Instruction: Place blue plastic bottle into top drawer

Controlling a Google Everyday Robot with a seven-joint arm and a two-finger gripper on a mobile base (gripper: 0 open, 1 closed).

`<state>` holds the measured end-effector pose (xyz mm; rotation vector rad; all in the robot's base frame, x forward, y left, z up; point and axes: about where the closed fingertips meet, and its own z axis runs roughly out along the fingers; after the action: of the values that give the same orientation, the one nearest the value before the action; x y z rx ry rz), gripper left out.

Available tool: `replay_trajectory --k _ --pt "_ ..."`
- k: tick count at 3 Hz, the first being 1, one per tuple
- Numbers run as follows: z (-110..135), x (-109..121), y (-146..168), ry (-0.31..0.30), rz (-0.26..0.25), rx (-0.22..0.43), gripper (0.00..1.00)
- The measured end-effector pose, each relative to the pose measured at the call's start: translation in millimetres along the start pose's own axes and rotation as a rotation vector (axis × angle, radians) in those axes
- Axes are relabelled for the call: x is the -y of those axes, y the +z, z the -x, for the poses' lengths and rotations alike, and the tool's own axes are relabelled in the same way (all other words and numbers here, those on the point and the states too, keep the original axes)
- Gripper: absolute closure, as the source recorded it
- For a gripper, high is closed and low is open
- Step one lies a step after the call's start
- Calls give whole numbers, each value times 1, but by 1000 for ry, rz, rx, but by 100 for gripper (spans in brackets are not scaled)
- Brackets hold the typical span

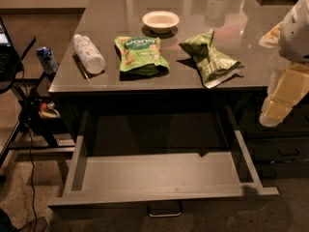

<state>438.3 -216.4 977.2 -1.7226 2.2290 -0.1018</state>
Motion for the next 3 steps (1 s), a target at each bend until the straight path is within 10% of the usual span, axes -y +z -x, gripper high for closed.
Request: replay_trajectory --k 3 --pt "55 12 2 -22 15 -3 0"
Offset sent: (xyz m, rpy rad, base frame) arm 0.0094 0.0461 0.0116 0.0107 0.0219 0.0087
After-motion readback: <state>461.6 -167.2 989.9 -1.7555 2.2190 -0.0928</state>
